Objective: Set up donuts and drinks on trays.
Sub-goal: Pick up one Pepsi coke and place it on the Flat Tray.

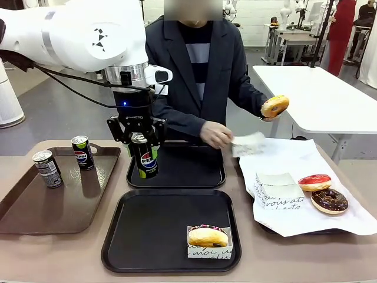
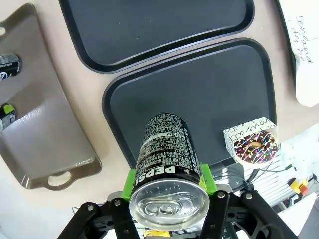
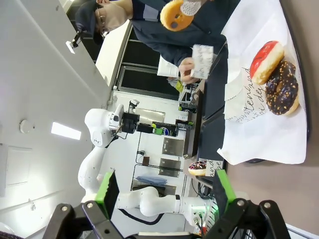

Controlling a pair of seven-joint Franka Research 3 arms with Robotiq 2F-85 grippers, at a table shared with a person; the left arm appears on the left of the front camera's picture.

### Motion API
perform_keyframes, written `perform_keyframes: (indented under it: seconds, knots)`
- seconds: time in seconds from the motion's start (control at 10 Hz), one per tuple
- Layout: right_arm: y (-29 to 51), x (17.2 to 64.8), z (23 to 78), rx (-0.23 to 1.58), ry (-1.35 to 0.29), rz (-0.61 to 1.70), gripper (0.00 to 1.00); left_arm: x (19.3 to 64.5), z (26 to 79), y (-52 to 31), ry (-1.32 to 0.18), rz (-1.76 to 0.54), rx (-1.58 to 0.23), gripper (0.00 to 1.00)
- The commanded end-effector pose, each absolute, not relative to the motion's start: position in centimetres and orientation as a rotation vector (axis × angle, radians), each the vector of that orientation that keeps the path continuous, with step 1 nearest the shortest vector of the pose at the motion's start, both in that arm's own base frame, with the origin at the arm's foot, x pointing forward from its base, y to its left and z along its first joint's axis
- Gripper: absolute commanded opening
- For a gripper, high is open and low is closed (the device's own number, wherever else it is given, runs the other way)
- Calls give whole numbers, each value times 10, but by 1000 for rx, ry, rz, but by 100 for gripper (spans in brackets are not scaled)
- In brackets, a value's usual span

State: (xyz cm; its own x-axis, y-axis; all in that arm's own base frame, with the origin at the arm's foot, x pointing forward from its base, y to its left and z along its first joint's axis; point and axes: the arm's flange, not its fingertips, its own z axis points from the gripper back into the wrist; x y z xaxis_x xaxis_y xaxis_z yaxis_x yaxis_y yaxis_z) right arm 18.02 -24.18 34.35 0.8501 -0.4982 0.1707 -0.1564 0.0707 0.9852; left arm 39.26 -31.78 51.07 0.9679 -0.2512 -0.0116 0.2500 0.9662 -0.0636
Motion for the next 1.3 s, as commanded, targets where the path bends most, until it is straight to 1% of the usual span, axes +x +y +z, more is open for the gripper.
perform_keyframes:
  seconds: [0.0, 0.3, 0.6, 0.7, 0.9, 1.2]
  knots:
    - [-240, 183, 343, 1511, -579, -270, 100, 384, 483, -327, 58, -272, -63, 58]
    - [-240, 183, 343, 1511, -579, -270, 100, 361, 433, -341, 50, -288, -2, 58]
    - [-240, 183, 343, 1511, -579, -270, 100, 364, 401, -344, 67, -286, -25, 58]
    - [-240, 183, 343, 1511, -579, -270, 100, 362, 392, -347, 63, -289, -3, 58]
    - [-240, 183, 343, 1511, -579, -270, 100, 362, 380, -352, 78, -297, 27, 58]
    - [-240, 183, 343, 1511, -579, -270, 100, 362, 376, -354, 75, -321, 39, 58]
